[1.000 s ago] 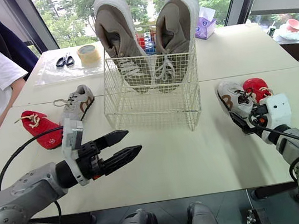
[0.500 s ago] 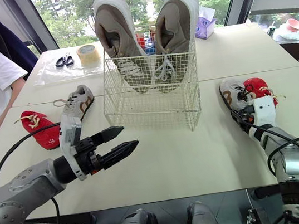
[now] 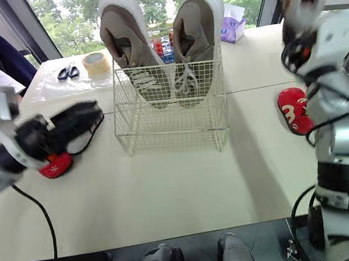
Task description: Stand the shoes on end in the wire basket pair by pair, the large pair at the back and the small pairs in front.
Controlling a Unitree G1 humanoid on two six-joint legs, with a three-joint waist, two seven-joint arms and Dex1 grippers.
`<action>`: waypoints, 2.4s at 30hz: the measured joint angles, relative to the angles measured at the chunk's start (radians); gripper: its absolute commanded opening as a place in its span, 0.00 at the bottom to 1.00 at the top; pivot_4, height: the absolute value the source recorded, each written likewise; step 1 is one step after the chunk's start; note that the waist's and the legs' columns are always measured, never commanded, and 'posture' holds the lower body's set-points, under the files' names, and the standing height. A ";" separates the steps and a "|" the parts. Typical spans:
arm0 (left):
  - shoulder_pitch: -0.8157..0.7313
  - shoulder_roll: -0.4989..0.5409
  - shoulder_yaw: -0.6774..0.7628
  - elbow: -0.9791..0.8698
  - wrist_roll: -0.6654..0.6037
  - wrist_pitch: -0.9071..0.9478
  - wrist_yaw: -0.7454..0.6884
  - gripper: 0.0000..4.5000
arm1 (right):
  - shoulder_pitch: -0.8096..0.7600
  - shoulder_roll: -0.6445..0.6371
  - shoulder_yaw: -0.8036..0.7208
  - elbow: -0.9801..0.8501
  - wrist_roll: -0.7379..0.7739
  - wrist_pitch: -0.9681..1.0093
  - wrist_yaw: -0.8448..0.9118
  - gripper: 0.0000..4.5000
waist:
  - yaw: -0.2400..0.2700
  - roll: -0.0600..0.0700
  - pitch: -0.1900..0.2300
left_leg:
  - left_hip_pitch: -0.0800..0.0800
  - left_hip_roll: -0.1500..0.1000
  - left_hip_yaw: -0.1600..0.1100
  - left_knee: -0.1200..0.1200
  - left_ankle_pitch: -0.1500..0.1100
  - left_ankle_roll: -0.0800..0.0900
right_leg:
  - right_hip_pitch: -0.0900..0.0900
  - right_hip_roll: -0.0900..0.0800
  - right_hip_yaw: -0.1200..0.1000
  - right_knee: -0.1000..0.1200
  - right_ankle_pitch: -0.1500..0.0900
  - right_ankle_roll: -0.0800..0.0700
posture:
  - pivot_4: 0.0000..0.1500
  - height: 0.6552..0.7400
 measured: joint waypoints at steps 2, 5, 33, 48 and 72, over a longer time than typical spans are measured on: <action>-0.116 0.000 -0.014 0.125 0.030 0.000 -0.020 1.00 | -0.086 -0.039 0.033 -0.005 0.004 0.003 0.049 0.32 | 0.002 -0.001 0.001 | -0.001 -0.001 0.001 0.000 0.000 0.000 | 0.000 0.000 0.000 -0.001 0.000 0.000 | 1.00 1.00; -0.311 -0.004 -0.025 0.328 0.074 0.007 -0.079 1.00 | -0.225 -0.117 0.091 0.000 0.062 0.009 0.215 0.32 | 0.003 -0.002 0.002 | -0.001 -0.001 0.002 0.001 -0.001 0.001 | 0.000 -0.001 0.000 -0.001 0.000 0.001 | 1.00 1.00; -0.933 -0.065 -0.220 0.928 0.686 0.083 -0.741 1.00 | -0.476 -0.078 0.376 0.179 0.054 -0.329 0.864 0.32 | -0.023 -0.010 0.005 | -0.002 -0.001 0.002 0.000 -0.001 0.002 | -0.001 -0.002 0.001 0.001 0.000 0.003 | 1.00 1.00; -0.847 -0.050 -0.133 0.856 0.718 0.091 -0.766 1.00 | -0.482 -0.075 0.366 0.248 -0.039 -0.430 0.823 0.32 | -0.022 -0.011 0.005 | -0.002 -0.001 0.002 0.001 -0.001 0.002 | -0.001 -0.003 0.001 0.002 0.000 0.002 | 1.00 1.00; -0.979 -0.176 -0.185 1.017 0.807 0.060 -0.889 0.16 | -0.444 -0.055 0.426 0.255 -0.144 -0.584 0.832 0.51 | -0.023 -0.011 0.005 | -0.002 -0.001 0.002 0.001 -0.001 0.001 | -0.001 -0.003 0.001 0.002 0.000 0.003 | 1.00 1.00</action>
